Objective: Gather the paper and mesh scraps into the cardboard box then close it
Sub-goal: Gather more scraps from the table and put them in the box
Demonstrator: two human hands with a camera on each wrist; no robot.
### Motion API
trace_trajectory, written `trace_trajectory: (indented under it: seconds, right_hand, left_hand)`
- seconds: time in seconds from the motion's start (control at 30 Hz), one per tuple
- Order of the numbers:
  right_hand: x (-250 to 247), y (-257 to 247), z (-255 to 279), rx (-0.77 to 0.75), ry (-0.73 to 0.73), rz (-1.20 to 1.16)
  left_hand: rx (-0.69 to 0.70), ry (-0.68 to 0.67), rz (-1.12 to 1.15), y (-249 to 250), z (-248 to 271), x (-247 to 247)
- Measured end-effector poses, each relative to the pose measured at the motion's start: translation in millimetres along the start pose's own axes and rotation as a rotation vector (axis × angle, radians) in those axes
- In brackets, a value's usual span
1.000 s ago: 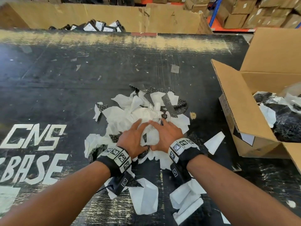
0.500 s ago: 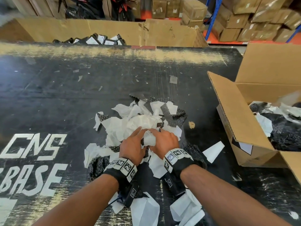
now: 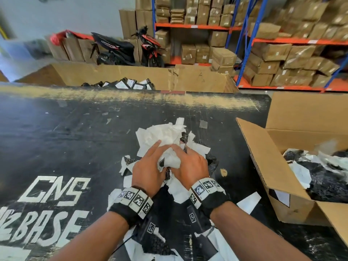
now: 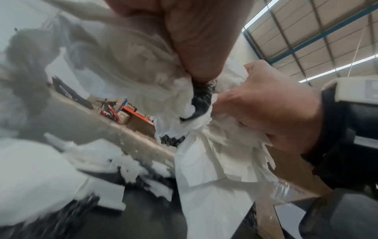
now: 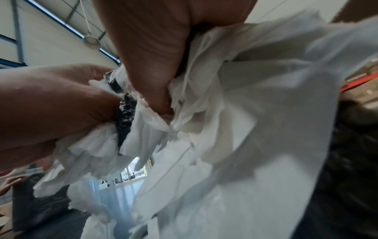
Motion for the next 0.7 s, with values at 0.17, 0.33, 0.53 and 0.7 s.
trace_trajectory:
  seconds: [0.17,0.33,0.53,0.7]
  right_hand:
    - [-36,-44,-22,-0.125,0.1,0.0]
    - [-74,-81,-45,-0.23,0.213,-0.017]
    - [-136,-108,-60,-0.307,0.323,0.008]
    - [-207,-101,-68,-0.347,0.377,0.071]
  left_hand:
    - [0.011,0.138,-0.047,8,-19,-57]
    - [0.035,0.28,-0.095,26,-39,-118]
    - [0.087,0.392,-0.107,66,-58,-171]
    - [0.135,0.485,-0.06,131,-69,-200]
Point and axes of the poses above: each hand's wrist, its own z-axis away from the middle knuckle, its own x-axis out of the palm, y = z × x, the point moved 6 cm from there along -z, towards the middle knuckle, and after that the axes turned 14 degrees about -z, right-handed, at the moved point
